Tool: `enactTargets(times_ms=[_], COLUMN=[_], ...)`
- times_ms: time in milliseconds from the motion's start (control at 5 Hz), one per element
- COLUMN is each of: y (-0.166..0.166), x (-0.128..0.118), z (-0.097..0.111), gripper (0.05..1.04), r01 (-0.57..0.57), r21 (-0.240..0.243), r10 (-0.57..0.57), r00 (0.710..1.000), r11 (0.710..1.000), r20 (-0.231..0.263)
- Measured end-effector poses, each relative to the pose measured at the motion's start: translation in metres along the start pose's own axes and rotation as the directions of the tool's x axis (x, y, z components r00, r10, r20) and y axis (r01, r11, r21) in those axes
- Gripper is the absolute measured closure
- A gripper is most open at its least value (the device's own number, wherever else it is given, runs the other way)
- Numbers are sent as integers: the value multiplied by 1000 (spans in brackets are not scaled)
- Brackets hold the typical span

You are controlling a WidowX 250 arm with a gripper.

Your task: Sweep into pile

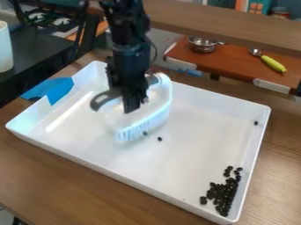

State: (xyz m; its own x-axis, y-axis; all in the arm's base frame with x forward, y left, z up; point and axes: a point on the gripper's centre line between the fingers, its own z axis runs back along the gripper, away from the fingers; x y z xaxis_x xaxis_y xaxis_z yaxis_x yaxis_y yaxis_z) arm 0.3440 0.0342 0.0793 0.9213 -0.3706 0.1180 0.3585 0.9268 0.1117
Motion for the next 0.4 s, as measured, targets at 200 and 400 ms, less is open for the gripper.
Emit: enactTargets(times_ms=[200,400], y=[-12,-32], x=[0,-4], z=[-9,-7], gripper=[587,587], r01=[33,46], r21=[14,-37], r10=[-32,-47], r00=[999,999], r11=[999,998], r20=[-16,-28])
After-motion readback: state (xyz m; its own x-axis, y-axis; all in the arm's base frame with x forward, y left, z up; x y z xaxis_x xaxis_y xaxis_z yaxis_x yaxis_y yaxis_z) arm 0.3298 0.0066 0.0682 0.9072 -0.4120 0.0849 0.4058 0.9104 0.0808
